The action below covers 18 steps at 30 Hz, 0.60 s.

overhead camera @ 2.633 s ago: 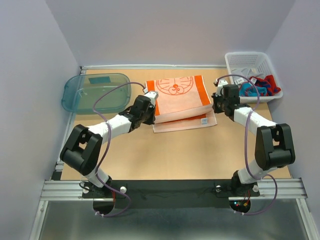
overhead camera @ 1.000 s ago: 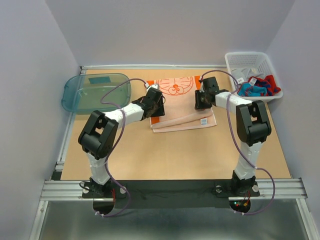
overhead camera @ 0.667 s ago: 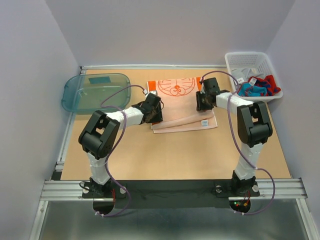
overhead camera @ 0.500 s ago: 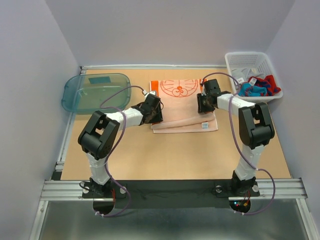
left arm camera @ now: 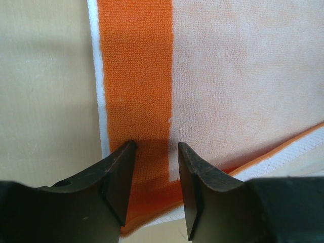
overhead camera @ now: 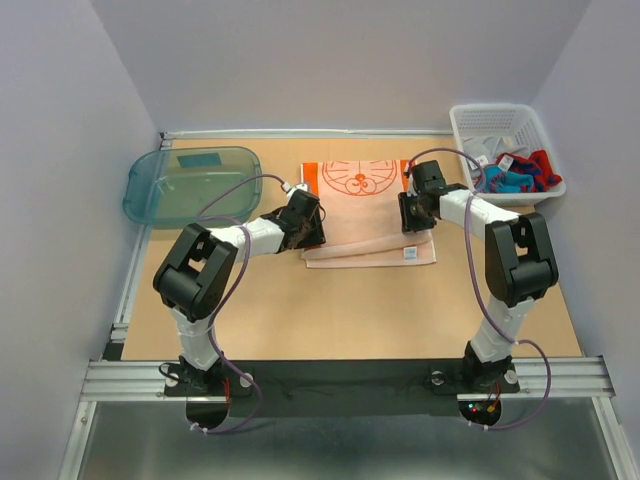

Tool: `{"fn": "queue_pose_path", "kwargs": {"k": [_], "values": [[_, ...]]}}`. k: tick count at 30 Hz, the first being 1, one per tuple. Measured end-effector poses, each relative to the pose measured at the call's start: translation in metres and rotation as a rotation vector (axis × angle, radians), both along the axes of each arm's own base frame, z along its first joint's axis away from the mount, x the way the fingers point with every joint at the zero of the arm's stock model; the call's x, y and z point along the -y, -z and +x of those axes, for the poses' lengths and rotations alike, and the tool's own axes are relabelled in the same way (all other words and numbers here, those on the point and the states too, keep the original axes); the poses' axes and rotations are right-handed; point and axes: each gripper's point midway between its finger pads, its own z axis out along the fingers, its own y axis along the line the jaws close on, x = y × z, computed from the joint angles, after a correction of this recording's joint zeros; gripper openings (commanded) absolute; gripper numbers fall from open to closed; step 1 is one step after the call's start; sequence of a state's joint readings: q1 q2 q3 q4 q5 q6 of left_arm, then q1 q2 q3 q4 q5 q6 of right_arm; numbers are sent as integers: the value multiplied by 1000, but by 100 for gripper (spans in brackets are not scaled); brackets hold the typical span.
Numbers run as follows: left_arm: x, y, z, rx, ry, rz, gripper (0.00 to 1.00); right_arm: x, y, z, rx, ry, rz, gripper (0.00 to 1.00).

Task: Fold and stack the towels
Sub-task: Fold the towel

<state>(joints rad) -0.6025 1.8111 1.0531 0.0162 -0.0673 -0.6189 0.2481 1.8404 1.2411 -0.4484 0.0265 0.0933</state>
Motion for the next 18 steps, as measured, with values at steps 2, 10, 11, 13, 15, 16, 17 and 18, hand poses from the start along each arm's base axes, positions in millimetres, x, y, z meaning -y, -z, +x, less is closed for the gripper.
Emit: {"fn": "queue_pose_path", "kwargs": {"k": [2, 10, 11, 13, 15, 16, 17, 18], "values": [[0, 0, 0, -2, -2, -1, 51, 1, 2, -5, -14, 0, -4, 42], [-1, 0, -5, -9, -7, -3, 51, 4, 7, -16, -53, 0, -14, 42], [-2, 0, -5, -9, -7, -3, 50, 5, 7, -17, -54, 0, -14, 42], [-2, 0, -5, -9, -7, -4, 51, 6, 5, -21, -57, 2, -17, 42], [-2, 0, -6, -9, -8, -4, 51, 8, 3, -26, -61, 5, -20, 42], [-2, 0, -6, -10, -9, -4, 51, 8, 3, -28, -62, 7, -21, 42], [-2, 0, -7, -11, -9, -5, 51, 9, 1, -31, -64, 12, -22, 42], [-2, 0, -7, -11, -10, -5, 51, 10, 1, -33, -67, 14, -23, 42]]}}
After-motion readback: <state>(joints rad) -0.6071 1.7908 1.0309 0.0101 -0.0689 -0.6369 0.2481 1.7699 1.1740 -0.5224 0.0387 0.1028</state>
